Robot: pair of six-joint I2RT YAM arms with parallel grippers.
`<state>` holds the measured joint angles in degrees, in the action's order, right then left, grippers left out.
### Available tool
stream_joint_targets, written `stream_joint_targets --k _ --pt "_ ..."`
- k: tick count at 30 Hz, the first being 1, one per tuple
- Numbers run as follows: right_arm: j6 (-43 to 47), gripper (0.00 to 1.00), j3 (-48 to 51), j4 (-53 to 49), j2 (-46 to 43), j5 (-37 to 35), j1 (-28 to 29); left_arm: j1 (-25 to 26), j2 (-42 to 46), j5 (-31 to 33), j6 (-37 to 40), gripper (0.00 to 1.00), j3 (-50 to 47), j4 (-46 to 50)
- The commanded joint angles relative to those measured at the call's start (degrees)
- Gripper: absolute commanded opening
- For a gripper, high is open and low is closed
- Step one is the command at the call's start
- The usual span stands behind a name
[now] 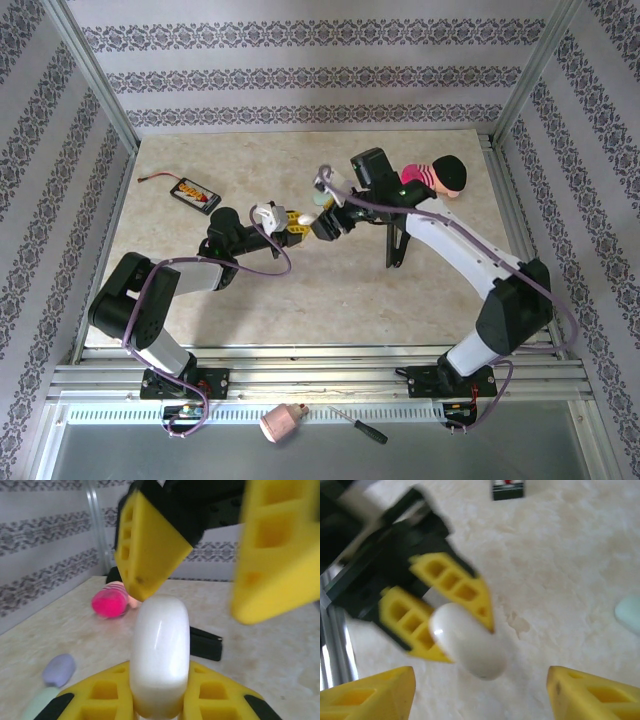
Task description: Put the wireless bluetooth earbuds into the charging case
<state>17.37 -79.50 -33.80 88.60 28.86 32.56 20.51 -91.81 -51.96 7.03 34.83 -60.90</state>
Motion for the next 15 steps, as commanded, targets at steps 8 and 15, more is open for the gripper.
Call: stream_joint_targets --k 8,15 --pt "26.7 0.58 -9.2 -16.3 2.2 4.5 1.1 -0.5 0.9 -11.0 -8.6 0.01 0.0 -6.7" --pt "29.0 0.45 -14.7 -22.7 6.9 5.7 1.2 -0.6 0.0 -12.8 -12.3 0.01 1.0 -10.0"
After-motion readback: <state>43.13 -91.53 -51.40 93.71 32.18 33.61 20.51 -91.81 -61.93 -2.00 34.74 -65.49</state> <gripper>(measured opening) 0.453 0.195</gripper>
